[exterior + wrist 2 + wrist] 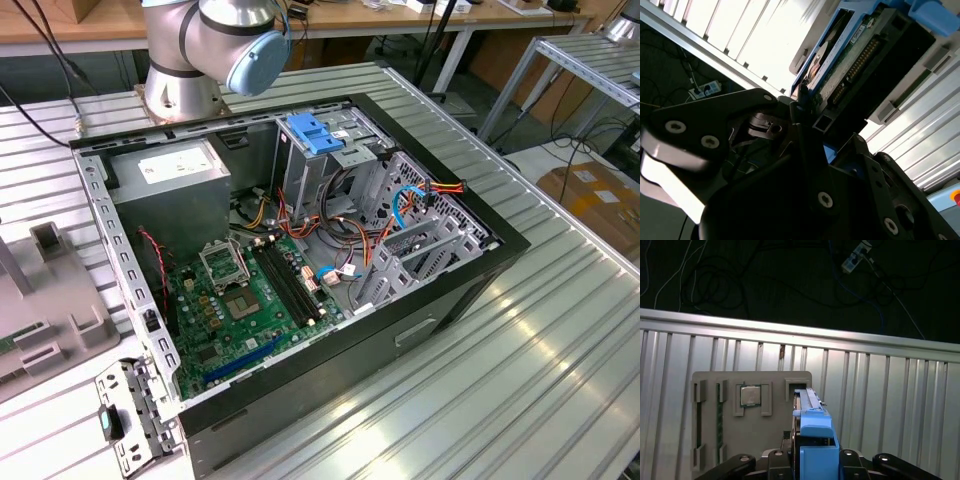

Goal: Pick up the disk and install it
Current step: 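Pick up the disk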

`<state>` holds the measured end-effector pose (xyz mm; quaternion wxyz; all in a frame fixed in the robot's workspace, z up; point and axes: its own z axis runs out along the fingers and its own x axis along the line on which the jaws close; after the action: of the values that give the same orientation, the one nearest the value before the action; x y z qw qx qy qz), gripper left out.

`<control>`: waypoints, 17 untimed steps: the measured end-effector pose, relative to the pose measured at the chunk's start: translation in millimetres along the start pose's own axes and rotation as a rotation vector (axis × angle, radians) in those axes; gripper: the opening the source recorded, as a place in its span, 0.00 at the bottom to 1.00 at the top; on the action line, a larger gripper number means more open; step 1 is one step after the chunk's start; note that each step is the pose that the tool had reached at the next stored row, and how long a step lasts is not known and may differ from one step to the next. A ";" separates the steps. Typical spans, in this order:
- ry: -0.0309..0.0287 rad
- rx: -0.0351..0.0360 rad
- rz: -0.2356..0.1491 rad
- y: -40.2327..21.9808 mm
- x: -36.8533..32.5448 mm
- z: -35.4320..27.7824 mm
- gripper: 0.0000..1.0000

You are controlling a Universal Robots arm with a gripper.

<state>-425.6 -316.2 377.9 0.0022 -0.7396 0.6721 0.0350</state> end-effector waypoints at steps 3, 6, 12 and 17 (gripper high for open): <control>0.0000 -0.0001 0.000 0.2 -0.2 -3.9 0.37; -0.0001 0.0002 0.000 0.3 -0.3 -6.5 0.37; -0.0002 0.0000 0.000 0.5 -0.6 -10.6 0.37; -0.0007 0.0000 0.000 0.6 -0.8 -14.1 0.37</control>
<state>-425.6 -316.2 392.1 0.0025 -0.7396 0.6721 0.0353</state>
